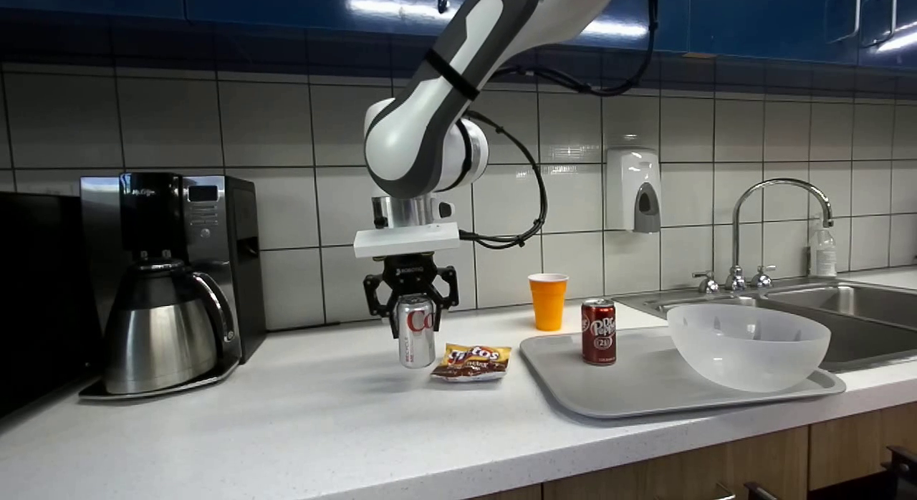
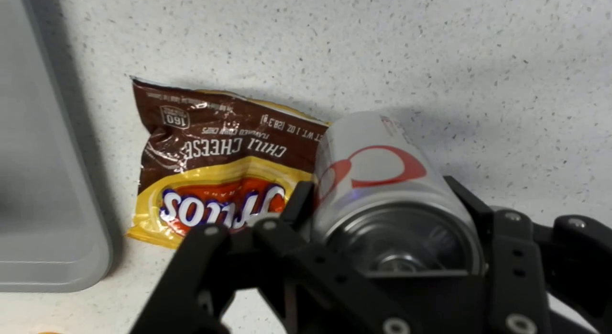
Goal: Put the two cans on the grey tray
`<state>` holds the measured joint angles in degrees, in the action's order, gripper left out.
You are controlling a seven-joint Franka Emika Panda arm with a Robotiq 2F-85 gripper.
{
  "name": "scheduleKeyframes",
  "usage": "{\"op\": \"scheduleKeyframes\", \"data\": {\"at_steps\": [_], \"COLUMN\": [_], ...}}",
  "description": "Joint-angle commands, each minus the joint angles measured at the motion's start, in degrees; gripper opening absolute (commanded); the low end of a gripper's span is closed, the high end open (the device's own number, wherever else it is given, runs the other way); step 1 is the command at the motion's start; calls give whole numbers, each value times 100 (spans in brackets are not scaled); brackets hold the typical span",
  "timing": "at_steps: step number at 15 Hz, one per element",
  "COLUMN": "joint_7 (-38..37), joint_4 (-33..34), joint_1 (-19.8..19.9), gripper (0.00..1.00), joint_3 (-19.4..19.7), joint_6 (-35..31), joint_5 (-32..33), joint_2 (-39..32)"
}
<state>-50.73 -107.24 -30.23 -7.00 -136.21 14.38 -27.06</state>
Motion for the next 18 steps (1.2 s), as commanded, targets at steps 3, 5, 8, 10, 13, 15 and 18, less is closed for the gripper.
{"op": "scheduleKeyframes", "data": {"at_steps": [3, 5, 8, 10, 13, 15, 18], "joint_7": [-383, -513, -714, -848, -1037, -1086, -1063], "joint_4": [-797, -1013, -1300, -1509, -1867, -2115, -2464], "joint_1": [46, 73, 130, 182, 297, 440, 691], "gripper": [42, 42, 42, 42, 42, 42, 42], "joint_3": [126, 139, 120, 100, 91, 67, 37], "joint_6": [-183, -198, -175, -165, -169, -165, -150], "joint_5": [182, 234, 313, 381, 559, 617, 585], "joint_2": [760, 957, 1227, 1418, 1729, 1959, 2295]}}
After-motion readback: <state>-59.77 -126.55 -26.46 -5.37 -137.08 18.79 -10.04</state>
